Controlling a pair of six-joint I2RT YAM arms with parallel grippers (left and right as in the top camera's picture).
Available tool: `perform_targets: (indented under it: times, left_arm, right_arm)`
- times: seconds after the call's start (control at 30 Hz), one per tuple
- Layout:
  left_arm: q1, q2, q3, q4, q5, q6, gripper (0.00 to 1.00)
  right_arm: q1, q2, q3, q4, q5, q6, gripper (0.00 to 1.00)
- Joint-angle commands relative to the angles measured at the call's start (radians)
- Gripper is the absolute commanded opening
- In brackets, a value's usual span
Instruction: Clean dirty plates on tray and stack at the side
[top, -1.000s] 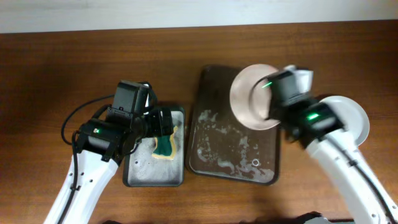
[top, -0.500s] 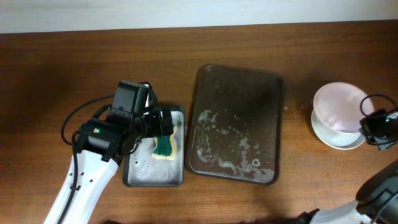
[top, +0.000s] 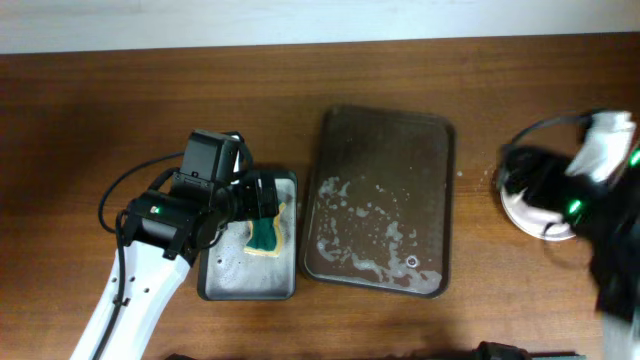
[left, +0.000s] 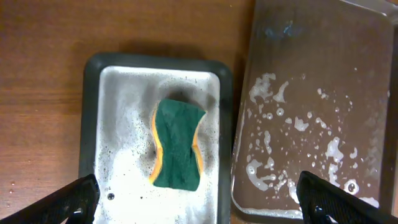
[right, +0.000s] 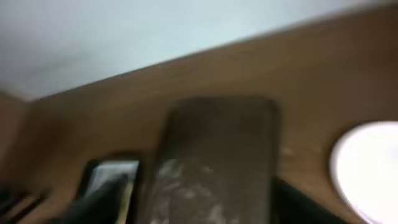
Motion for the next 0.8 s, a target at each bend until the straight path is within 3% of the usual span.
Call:
perform_targets:
  times: [0.0,0.1,0.23,0.37,0.47,0.6,0.77]
  left_arm:
    - [0.006,-0.01,0.009,0.0,-0.01,0.016,0.99]
    - [0.006,-0.01,0.009,0.0,-0.01,0.016,0.99]
    - [0.006,-0.01,0.009,0.0,-0.01,0.016,0.99]
    - [0.006,-0.01,0.009,0.0,-0.01,0.016,0.99]
    - [0.006,-0.01,0.009,0.0,-0.01,0.016,0.99]
    - [0.006,-0.01,0.009,0.0,-0.01,0.016,0.99]
    - [0.006,-0.01,0.009,0.0,-0.01,0.016,0.99]
  right_arm:
    - [0.182,-0.128,-0.002,-0.011,-0.002,-0.035,0.99]
    - [0.276,-0.199,-0.002,-0.061,0.006,-0.051,0.99]
    - [0.275,-0.287,0.0,-0.33,0.133,-0.173,0.99]
    - [0.276,-0.386,-0.038,-0.313,0.173,-0.396,0.99]
    - [0.276,-0.541,-0.289,-0.053,0.248,-0.481,0.99]
    - [0.277,-0.721,-0.657,0.092,0.25,-0.48,0.99]
    - [0.277,-0.908,-1.064,0.518,0.257,-0.479,0.99]
